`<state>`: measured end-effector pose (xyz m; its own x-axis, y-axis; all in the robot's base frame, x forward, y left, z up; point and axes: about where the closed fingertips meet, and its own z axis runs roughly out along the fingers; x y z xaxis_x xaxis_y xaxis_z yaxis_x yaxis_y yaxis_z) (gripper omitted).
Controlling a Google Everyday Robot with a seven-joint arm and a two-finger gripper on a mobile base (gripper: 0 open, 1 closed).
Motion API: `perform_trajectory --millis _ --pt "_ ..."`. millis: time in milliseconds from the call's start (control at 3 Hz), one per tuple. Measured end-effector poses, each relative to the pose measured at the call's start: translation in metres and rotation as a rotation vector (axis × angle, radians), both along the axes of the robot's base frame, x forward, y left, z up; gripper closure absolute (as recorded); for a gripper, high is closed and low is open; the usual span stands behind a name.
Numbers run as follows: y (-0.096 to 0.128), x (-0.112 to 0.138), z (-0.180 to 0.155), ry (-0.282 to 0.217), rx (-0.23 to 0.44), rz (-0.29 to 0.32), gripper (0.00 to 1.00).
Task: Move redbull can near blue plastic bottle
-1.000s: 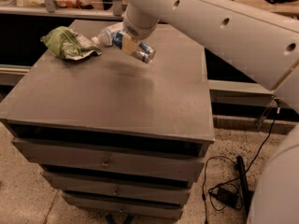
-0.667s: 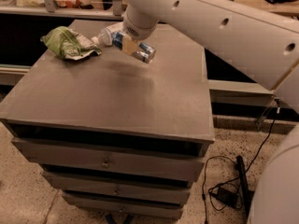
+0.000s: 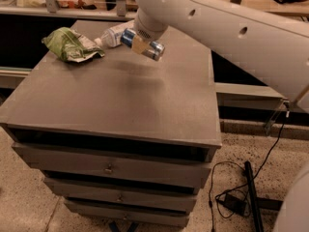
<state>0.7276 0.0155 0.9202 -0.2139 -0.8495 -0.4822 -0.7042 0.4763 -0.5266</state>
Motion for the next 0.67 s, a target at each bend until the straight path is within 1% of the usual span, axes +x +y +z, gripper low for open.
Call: perform_trajectory --millis 333,667 --pt "-0.025 0.026 0.021 -0.106 -0.082 0.011 1.00" --pt "-0.047 0.067 0.020 -0.087 -0.136 0.074 1.00"
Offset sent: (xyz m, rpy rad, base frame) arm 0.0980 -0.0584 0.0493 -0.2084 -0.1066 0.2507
